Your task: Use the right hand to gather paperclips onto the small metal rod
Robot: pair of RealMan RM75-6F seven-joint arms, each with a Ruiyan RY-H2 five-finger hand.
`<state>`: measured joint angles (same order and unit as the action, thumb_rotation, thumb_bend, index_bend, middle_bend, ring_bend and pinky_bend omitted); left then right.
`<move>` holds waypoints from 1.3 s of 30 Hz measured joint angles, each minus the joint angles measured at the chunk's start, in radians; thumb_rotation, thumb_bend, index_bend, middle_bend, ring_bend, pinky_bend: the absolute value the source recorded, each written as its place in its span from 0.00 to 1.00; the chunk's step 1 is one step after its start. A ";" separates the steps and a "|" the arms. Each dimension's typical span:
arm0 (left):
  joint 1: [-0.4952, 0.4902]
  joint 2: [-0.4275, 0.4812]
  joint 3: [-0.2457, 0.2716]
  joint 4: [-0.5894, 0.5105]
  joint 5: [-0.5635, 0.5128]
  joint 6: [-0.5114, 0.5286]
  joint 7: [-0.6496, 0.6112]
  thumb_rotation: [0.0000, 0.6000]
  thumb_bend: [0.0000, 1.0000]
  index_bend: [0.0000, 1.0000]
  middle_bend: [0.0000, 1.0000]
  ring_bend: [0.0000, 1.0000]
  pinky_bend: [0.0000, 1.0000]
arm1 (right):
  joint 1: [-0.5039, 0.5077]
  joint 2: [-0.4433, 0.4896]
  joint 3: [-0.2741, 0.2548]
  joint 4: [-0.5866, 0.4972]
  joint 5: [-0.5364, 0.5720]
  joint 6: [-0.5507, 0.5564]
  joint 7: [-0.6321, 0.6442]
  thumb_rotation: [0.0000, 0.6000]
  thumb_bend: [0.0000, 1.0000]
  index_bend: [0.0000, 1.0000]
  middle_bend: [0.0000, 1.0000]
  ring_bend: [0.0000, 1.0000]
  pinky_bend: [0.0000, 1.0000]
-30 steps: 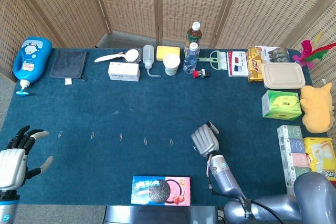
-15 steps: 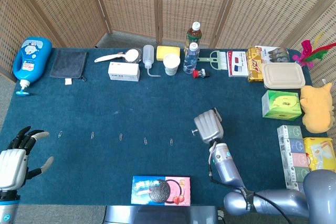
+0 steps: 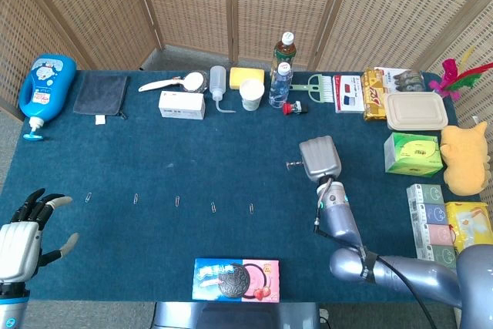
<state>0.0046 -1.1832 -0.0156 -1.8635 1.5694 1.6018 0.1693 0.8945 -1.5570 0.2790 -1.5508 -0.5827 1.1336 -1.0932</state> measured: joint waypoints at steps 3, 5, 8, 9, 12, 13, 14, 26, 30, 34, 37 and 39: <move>0.007 0.006 0.001 -0.001 -0.002 0.007 0.000 1.00 0.39 0.27 0.25 0.11 0.22 | 0.015 -0.024 0.000 0.061 0.026 -0.024 0.014 1.00 0.45 0.67 0.76 0.81 0.60; 0.012 0.010 0.003 -0.001 -0.005 0.011 -0.001 1.00 0.39 0.27 0.25 0.11 0.22 | 0.028 -0.043 -0.001 0.108 0.045 -0.042 0.020 1.00 0.45 0.66 0.76 0.81 0.60; 0.018 0.012 0.007 -0.001 -0.007 0.015 -0.002 1.00 0.39 0.27 0.25 0.11 0.22 | 0.047 -0.071 -0.007 0.169 0.075 -0.069 0.023 1.00 0.45 0.65 0.75 0.80 0.60; 0.020 0.012 0.008 -0.001 -0.007 0.016 -0.002 1.00 0.39 0.27 0.25 0.11 0.22 | 0.053 -0.079 -0.008 0.186 0.086 -0.077 0.023 1.00 0.45 0.65 0.75 0.80 0.60; 0.022 0.014 0.009 -0.003 -0.004 0.019 0.000 1.00 0.39 0.27 0.25 0.11 0.22 | 0.073 -0.103 -0.012 0.232 0.120 -0.100 0.021 1.00 0.45 0.64 0.74 0.79 0.60; 0.024 0.016 0.009 -0.003 -0.004 0.021 0.001 1.00 0.39 0.27 0.25 0.11 0.22 | 0.080 -0.111 -0.014 0.247 0.130 -0.107 0.020 1.00 0.45 0.63 0.73 0.78 0.60; 0.025 0.018 0.009 -0.004 -0.005 0.023 0.001 1.00 0.39 0.27 0.25 0.11 0.22 | 0.084 -0.116 -0.015 0.257 0.135 -0.112 0.020 1.00 0.45 0.62 0.72 0.77 0.60; 0.022 0.016 0.003 -0.007 -0.004 0.015 0.003 1.00 0.39 0.27 0.25 0.11 0.22 | 0.095 -0.074 -0.021 0.235 0.148 -0.136 0.061 1.00 0.46 0.17 0.30 0.33 0.34; 0.018 0.012 0.001 -0.010 0.000 0.012 0.006 1.00 0.39 0.27 0.25 0.11 0.22 | 0.077 -0.032 -0.019 0.179 0.124 -0.113 0.100 1.00 0.46 0.18 0.25 0.29 0.33; 0.020 0.011 0.002 -0.008 0.000 0.012 0.002 1.00 0.39 0.27 0.25 0.11 0.22 | 0.041 0.016 -0.010 0.111 0.086 -0.088 0.182 1.00 0.46 0.17 0.24 0.26 0.33; 0.023 0.012 0.004 -0.007 0.000 0.014 0.001 1.00 0.39 0.27 0.25 0.11 0.22 | 0.005 0.054 -0.008 0.054 0.030 -0.061 0.255 1.00 0.46 0.19 0.24 0.26 0.33; 0.025 0.013 0.005 -0.006 -0.002 0.014 -0.002 1.00 0.39 0.27 0.25 0.11 0.22 | -0.020 0.076 -0.010 0.020 -0.015 -0.041 0.301 1.00 0.46 0.19 0.24 0.26 0.33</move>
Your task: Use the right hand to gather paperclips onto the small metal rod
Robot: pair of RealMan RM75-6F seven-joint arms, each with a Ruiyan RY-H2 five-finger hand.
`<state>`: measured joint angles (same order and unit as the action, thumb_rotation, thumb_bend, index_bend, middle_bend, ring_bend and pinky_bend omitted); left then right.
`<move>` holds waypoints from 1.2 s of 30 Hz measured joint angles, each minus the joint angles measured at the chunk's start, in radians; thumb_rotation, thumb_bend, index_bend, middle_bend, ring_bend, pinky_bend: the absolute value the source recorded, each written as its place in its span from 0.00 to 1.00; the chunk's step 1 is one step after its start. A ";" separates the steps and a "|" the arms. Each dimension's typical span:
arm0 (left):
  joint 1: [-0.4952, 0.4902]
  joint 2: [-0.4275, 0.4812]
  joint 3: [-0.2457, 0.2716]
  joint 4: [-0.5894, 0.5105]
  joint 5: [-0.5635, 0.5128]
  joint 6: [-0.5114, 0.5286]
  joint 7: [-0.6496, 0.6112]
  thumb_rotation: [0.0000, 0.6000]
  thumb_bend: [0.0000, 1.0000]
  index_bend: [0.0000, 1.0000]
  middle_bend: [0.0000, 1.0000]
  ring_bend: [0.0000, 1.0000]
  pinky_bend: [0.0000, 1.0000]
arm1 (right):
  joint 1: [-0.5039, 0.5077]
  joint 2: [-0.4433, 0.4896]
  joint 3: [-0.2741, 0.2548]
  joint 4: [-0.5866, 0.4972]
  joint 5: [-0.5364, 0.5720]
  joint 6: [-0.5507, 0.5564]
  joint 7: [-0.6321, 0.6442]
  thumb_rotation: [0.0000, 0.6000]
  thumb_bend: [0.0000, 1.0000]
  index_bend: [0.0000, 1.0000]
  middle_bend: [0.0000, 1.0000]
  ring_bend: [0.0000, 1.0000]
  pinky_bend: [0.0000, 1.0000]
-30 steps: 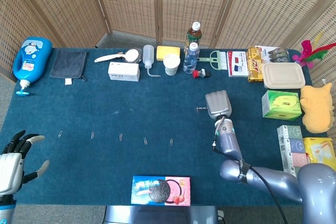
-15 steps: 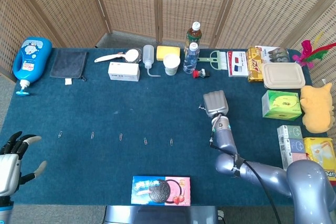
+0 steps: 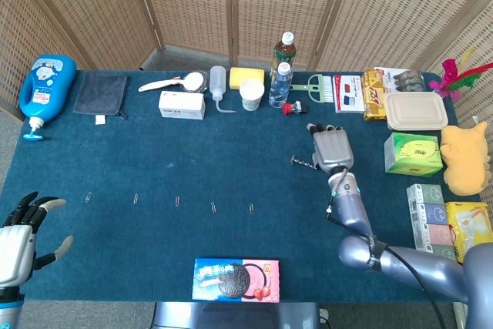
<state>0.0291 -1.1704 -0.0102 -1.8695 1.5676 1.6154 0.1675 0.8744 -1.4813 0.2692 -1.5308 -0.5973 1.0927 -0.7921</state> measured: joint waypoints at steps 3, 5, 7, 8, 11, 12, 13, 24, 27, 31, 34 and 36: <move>0.005 0.004 0.004 0.001 -0.001 0.002 -0.004 1.00 0.39 0.27 0.25 0.11 0.22 | -0.057 0.041 -0.012 -0.072 -0.093 0.046 0.093 1.00 0.46 0.20 0.24 0.26 0.33; 0.007 0.006 0.007 0.001 -0.001 0.002 -0.006 1.00 0.39 0.27 0.25 0.11 0.22 | -0.103 0.074 -0.028 -0.126 -0.168 0.084 0.157 1.00 0.46 0.20 0.25 0.25 0.33; 0.009 0.008 0.011 0.000 0.000 0.001 -0.008 1.00 0.39 0.27 0.25 0.12 0.22 | -0.149 0.106 -0.047 -0.177 -0.239 0.125 0.210 1.00 0.46 0.22 0.25 0.26 0.33; 0.010 0.008 0.012 0.000 0.001 0.001 -0.008 1.00 0.39 0.27 0.25 0.12 0.22 | -0.168 0.118 -0.056 -0.195 -0.267 0.143 0.227 1.00 0.46 0.22 0.25 0.26 0.33; 0.014 0.009 0.019 -0.001 0.005 0.000 -0.010 1.00 0.39 0.27 0.25 0.12 0.22 | -0.226 0.150 -0.090 -0.245 -0.345 0.205 0.264 1.00 0.46 0.25 0.26 0.26 0.33; 0.015 0.010 0.021 -0.002 0.006 0.000 -0.011 1.00 0.39 0.27 0.25 0.13 0.22 | -0.241 0.158 -0.101 -0.258 -0.364 0.222 0.269 1.00 0.46 0.26 0.26 0.27 0.33; 0.017 0.010 0.023 -0.002 0.008 0.002 -0.012 1.00 0.39 0.27 0.25 0.13 0.22 | -0.260 0.167 -0.114 -0.271 -0.385 0.244 0.276 1.00 0.46 0.26 0.26 0.27 0.33; 0.049 0.028 0.055 -0.003 0.044 0.030 -0.030 1.00 0.39 0.28 0.26 0.15 0.22 | -0.465 0.216 -0.265 -0.332 -0.559 0.450 0.301 1.00 0.46 0.26 0.26 0.27 0.33; 0.048 0.027 0.057 -0.008 0.052 0.029 -0.027 1.00 0.39 0.28 0.26 0.15 0.22 | -0.512 0.227 -0.292 -0.343 -0.595 0.477 0.313 1.00 0.46 0.26 0.26 0.27 0.33; 0.045 0.019 0.061 -0.017 0.064 0.016 -0.015 1.00 0.39 0.28 0.26 0.14 0.22 | -0.572 0.232 -0.315 -0.341 -0.631 0.508 0.334 1.00 0.46 0.26 0.26 0.27 0.33; 0.042 0.014 0.061 -0.024 0.066 0.010 -0.007 1.00 0.39 0.28 0.26 0.14 0.22 | -0.610 0.228 -0.324 -0.330 -0.657 0.522 0.354 1.00 0.46 0.26 0.26 0.27 0.33; 0.042 0.012 0.060 -0.028 0.067 0.008 -0.003 1.00 0.39 0.28 0.26 0.14 0.22 | -0.621 0.224 -0.325 -0.322 -0.667 0.526 0.357 1.00 0.46 0.26 0.26 0.27 0.33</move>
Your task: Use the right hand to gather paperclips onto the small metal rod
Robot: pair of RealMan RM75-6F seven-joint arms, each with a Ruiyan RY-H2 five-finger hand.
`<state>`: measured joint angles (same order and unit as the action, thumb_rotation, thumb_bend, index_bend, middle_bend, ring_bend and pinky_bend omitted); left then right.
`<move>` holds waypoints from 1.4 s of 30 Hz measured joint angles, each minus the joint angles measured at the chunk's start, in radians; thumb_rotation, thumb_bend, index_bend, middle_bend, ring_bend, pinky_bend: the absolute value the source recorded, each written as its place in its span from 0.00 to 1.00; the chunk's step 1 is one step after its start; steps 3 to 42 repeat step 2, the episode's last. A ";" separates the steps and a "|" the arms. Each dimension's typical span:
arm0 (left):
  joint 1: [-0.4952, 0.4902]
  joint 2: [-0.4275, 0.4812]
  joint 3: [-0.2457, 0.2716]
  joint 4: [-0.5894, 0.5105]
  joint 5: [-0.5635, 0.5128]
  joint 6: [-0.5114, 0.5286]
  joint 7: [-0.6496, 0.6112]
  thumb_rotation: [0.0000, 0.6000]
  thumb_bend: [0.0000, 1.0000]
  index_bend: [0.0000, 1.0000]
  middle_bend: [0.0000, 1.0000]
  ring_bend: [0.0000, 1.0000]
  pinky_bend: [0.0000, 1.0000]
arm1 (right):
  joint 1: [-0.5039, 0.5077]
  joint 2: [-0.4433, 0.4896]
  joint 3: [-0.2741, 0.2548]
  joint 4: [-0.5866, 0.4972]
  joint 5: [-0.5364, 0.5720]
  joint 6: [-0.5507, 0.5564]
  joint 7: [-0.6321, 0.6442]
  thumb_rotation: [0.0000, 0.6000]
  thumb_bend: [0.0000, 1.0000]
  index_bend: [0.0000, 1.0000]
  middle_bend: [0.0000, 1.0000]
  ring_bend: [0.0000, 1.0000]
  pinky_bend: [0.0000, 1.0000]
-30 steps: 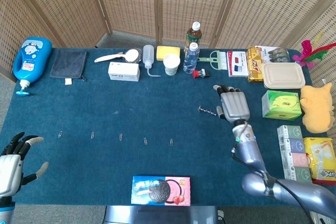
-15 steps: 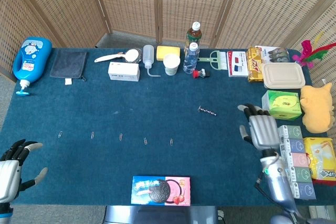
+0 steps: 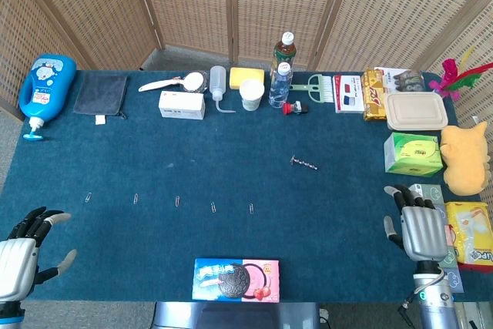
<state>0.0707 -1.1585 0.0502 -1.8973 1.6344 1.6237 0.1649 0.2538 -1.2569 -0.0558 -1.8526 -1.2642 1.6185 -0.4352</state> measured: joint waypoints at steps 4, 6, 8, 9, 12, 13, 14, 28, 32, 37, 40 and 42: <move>-0.001 -0.001 0.000 -0.004 -0.001 -0.004 0.005 1.00 0.39 0.28 0.26 0.14 0.22 | -0.011 -0.005 0.002 0.007 -0.009 0.002 0.004 1.00 0.46 0.26 0.26 0.27 0.33; -0.001 -0.001 0.000 -0.004 -0.001 -0.004 0.005 1.00 0.39 0.28 0.26 0.14 0.22 | -0.011 -0.005 0.002 0.007 -0.009 0.002 0.004 1.00 0.46 0.26 0.26 0.27 0.33; -0.001 -0.001 0.000 -0.004 -0.001 -0.004 0.005 1.00 0.39 0.28 0.26 0.14 0.22 | -0.011 -0.005 0.002 0.007 -0.009 0.002 0.004 1.00 0.46 0.26 0.26 0.27 0.33; -0.001 -0.001 0.000 -0.004 -0.001 -0.004 0.005 1.00 0.39 0.28 0.26 0.14 0.22 | -0.011 -0.005 0.002 0.007 -0.009 0.002 0.004 1.00 0.46 0.26 0.26 0.27 0.33; -0.001 -0.001 0.000 -0.004 -0.001 -0.004 0.005 1.00 0.39 0.28 0.26 0.14 0.22 | -0.011 -0.005 0.002 0.007 -0.009 0.002 0.004 1.00 0.46 0.26 0.26 0.27 0.33; -0.001 -0.001 0.000 -0.004 -0.001 -0.004 0.005 1.00 0.39 0.28 0.26 0.14 0.22 | -0.011 -0.005 0.002 0.007 -0.009 0.002 0.004 1.00 0.46 0.26 0.26 0.27 0.33; -0.001 -0.001 0.000 -0.004 -0.001 -0.004 0.005 1.00 0.39 0.28 0.26 0.14 0.22 | -0.011 -0.005 0.002 0.007 -0.009 0.002 0.004 1.00 0.46 0.26 0.26 0.27 0.33; -0.001 -0.001 0.000 -0.004 -0.001 -0.004 0.005 1.00 0.39 0.28 0.26 0.14 0.22 | -0.011 -0.005 0.002 0.007 -0.009 0.002 0.004 1.00 0.46 0.26 0.26 0.27 0.33; -0.001 -0.001 0.000 -0.004 -0.001 -0.004 0.005 1.00 0.39 0.28 0.26 0.14 0.22 | -0.011 -0.005 0.002 0.007 -0.009 0.002 0.004 1.00 0.46 0.26 0.26 0.27 0.33; -0.001 -0.001 0.000 -0.004 -0.001 -0.004 0.005 1.00 0.39 0.28 0.26 0.14 0.22 | -0.011 -0.005 0.002 0.007 -0.009 0.002 0.004 1.00 0.46 0.26 0.26 0.27 0.33; -0.001 -0.001 0.000 -0.004 -0.001 -0.004 0.005 1.00 0.39 0.28 0.26 0.14 0.22 | -0.011 -0.005 0.002 0.007 -0.009 0.002 0.004 1.00 0.46 0.26 0.26 0.27 0.33; -0.001 -0.001 0.000 -0.004 -0.001 -0.004 0.005 1.00 0.39 0.28 0.26 0.14 0.22 | -0.011 -0.005 0.002 0.007 -0.009 0.002 0.004 1.00 0.46 0.26 0.26 0.27 0.33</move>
